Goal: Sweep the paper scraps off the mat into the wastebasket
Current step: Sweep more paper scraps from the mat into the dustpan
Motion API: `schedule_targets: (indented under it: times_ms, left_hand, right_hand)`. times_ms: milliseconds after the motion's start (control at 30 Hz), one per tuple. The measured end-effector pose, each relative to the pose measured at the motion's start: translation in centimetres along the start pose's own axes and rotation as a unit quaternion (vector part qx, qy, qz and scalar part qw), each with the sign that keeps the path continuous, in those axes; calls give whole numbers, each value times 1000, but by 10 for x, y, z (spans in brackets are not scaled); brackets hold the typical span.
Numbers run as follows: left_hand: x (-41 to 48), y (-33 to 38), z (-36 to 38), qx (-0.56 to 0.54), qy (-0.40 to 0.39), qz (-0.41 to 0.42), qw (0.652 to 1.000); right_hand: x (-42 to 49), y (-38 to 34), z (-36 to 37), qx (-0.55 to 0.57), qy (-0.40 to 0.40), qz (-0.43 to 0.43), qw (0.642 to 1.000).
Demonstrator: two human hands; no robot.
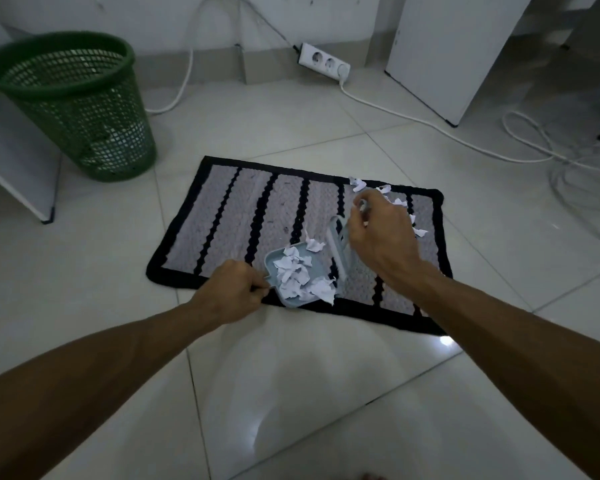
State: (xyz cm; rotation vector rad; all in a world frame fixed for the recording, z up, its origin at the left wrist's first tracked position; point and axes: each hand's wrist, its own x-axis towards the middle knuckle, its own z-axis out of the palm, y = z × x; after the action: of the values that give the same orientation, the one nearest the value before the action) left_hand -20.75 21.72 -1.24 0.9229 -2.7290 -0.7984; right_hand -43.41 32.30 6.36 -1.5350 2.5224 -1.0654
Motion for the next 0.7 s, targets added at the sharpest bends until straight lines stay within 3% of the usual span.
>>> schedule_targets:
  times_ms: [100,200,300,500,633,700]
  left_hand:
    - [-5,-2,0,-5,30,-16,999]
    - [-11,-5,2,-16,46,-24,999]
    - [-14,-5,5,-13,54,-30,998]
    - [-14,-3,7,-15,71,-53,996]
    - [-12,-5,5,-24,76,-66,995]
    - [-11,-7,6,-28,77,-73,994]
  right_hand:
    - [7,13,-1,-45,16,-17,999]
    - [0,18,10,-104,-37,-25,994]
    - [-15,4,25,-74,-84,-50,993]
    - [6,-14,27,20,-37,-57,998]
    - [37,-6,27,-17,-1,-51,999]
    - [45,-4,34,-29,-36,-67,997]
